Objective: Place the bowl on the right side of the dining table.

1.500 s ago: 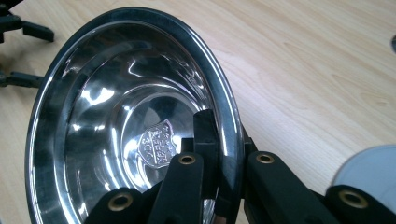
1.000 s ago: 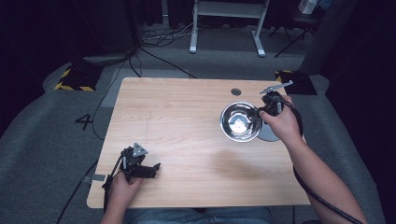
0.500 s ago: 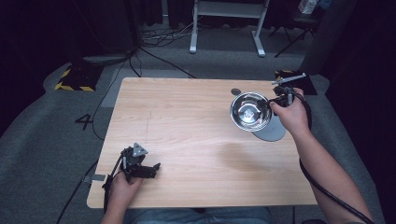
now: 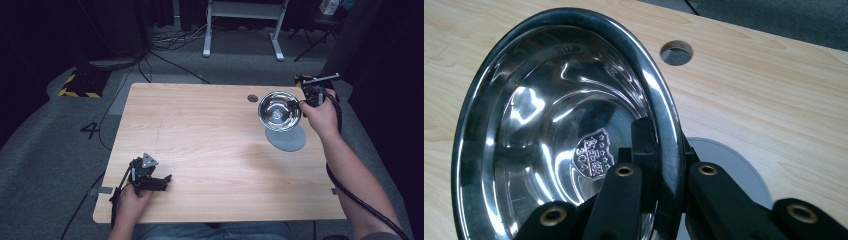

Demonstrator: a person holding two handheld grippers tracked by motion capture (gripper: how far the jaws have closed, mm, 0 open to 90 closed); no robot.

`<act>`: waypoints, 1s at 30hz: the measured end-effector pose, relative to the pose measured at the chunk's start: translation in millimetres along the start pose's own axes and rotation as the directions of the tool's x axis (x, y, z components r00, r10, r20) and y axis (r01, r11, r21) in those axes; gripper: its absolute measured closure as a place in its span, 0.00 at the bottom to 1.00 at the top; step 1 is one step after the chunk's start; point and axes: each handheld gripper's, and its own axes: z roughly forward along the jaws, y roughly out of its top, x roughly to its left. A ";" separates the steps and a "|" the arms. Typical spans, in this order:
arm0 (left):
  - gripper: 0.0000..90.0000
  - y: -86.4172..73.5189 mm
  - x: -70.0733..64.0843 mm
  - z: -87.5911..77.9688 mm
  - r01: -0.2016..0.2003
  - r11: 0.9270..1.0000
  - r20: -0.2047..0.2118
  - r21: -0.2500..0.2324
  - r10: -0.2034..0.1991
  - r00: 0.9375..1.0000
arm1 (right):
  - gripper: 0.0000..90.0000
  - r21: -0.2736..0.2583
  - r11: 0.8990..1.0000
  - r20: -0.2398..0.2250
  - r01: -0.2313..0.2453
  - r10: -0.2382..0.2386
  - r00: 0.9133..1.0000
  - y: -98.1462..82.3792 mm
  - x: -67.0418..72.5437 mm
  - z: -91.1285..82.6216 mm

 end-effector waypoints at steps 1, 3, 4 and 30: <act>0.08 0.0 0.0 0.0 0.000 1.000 0.000 0.000 0.000 1.000 | 0.97 0.001 1.000 0.002 -0.011 0.011 1.000 0.1 -2.4 -0.4; 0.08 0.0 0.0 0.1 0.000 1.000 0.001 -0.001 0.000 1.000 | 0.97 0.001 1.000 0.011 -0.022 0.022 1.000 0.3 -7.7 -0.6; 0.08 0.0 0.0 0.0 0.000 1.000 0.000 0.000 0.000 1.000 | 0.97 0.001 1.000 0.011 -0.022 0.022 1.000 0.3 -7.7 -0.6; 0.08 0.0 0.0 0.0 0.002 1.000 -0.002 0.000 -0.002 1.000 | 0.97 0.098 0.973 0.079 -0.207 0.199 0.977 -43.3 -68.2 38.9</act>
